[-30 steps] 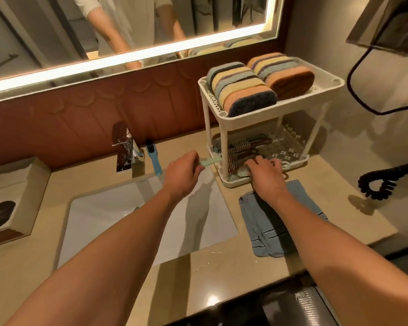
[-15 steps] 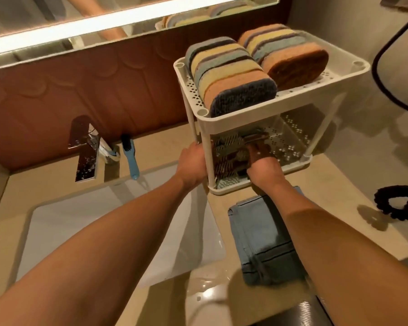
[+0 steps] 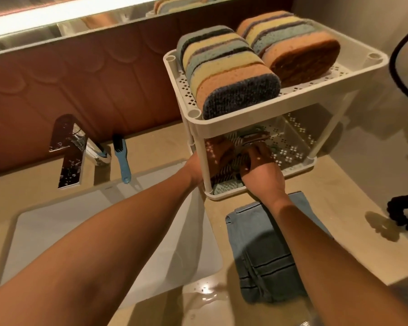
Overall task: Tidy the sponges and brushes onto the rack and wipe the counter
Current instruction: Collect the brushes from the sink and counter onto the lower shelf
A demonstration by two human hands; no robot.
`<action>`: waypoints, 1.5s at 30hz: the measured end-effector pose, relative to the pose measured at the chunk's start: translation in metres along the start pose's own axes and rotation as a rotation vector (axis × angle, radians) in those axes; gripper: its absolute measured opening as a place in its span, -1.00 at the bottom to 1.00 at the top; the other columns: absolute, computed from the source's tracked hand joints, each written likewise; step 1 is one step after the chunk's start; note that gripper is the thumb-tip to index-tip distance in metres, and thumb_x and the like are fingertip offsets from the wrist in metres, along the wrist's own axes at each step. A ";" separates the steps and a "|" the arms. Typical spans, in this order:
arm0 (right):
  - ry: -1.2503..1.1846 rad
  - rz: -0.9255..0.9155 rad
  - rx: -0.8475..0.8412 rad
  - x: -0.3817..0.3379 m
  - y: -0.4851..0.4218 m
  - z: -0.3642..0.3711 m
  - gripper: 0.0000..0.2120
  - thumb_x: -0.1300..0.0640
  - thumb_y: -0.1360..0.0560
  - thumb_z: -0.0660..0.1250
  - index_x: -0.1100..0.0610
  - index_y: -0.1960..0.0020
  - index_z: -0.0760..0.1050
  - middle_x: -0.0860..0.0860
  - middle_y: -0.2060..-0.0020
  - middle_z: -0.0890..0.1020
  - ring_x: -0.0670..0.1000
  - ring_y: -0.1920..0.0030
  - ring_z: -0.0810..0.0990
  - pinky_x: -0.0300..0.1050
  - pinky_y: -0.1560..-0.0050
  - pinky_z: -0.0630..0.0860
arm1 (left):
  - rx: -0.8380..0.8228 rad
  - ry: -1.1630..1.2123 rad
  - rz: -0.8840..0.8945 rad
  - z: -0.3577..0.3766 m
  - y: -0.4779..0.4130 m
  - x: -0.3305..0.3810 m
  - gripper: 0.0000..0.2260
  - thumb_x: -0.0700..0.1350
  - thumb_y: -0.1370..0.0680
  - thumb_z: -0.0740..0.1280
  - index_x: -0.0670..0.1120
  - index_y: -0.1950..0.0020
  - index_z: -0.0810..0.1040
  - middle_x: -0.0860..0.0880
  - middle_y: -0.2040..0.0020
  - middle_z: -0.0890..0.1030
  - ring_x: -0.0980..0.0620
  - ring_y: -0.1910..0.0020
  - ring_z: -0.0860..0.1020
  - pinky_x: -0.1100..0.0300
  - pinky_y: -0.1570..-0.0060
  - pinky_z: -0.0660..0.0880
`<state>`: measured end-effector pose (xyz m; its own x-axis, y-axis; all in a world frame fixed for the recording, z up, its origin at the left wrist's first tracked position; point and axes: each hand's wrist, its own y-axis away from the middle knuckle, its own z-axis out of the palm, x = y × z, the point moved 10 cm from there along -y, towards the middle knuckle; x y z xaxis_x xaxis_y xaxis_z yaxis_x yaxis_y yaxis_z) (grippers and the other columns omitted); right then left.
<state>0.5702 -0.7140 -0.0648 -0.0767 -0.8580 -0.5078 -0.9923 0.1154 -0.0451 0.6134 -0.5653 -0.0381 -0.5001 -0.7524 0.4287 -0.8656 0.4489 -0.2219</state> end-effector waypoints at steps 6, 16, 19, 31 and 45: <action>0.129 -0.097 0.013 -0.018 0.003 -0.008 -0.57 0.02 -0.55 0.32 0.05 -0.38 0.37 0.09 -0.41 0.37 0.25 -0.12 0.58 0.05 0.01 0.53 | -0.004 -0.240 0.001 0.021 0.015 -0.023 -0.48 0.15 -0.56 0.32 -0.01 -0.48 0.43 0.02 -0.44 0.49 -0.02 -0.42 0.45 0.17 -0.40 0.39; 0.130 -0.130 0.021 -0.025 0.005 -0.014 -0.59 0.01 -0.55 0.31 0.05 -0.37 0.38 0.09 -0.38 0.38 0.26 -0.21 0.53 0.07 -0.02 0.55 | 0.021 -0.281 0.127 0.000 0.014 0.013 -0.56 0.11 -0.61 0.13 -0.04 -0.37 0.56 -0.14 -0.36 0.56 -0.23 -0.33 0.50 -0.14 -0.32 0.48; 0.092 -0.145 0.011 -0.027 0.006 -0.014 -0.63 0.03 -0.55 0.32 0.03 -0.34 0.40 0.06 -0.34 0.42 0.25 -0.13 0.58 0.04 0.01 0.55 | -0.014 -0.315 0.109 0.004 0.010 0.008 -0.60 0.07 -0.59 0.15 -0.07 -0.29 0.60 -0.14 -0.31 0.58 -0.23 -0.29 0.53 -0.18 -0.21 0.53; 0.076 -0.108 0.000 -0.022 0.002 -0.011 -0.59 -0.01 -0.55 0.33 0.00 -0.38 0.41 0.05 -0.40 0.36 0.24 -0.16 0.58 0.08 -0.04 0.57 | -0.008 -0.281 0.047 -0.001 0.017 0.007 -0.64 -0.01 -0.57 0.26 -0.10 -0.31 0.58 -0.13 -0.30 0.60 -0.20 -0.28 0.55 -0.14 -0.23 0.55; 0.210 -0.115 -0.103 -0.047 0.031 -0.015 -0.80 0.01 -0.56 0.22 0.07 -0.07 0.54 0.14 -0.06 0.61 0.21 -0.08 0.53 0.07 -0.23 0.44 | -0.074 -0.196 0.036 -0.048 0.057 0.020 -0.81 0.07 -0.65 0.22 0.03 -0.14 0.54 -0.06 -0.13 0.61 -0.04 -0.05 0.54 0.00 -0.12 0.54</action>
<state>0.5416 -0.6777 -0.0295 0.0289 -0.9491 -0.3138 -0.9995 -0.0307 0.0009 0.5554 -0.5312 -0.0003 -0.5322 -0.8113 0.2419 -0.8465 0.5059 -0.1656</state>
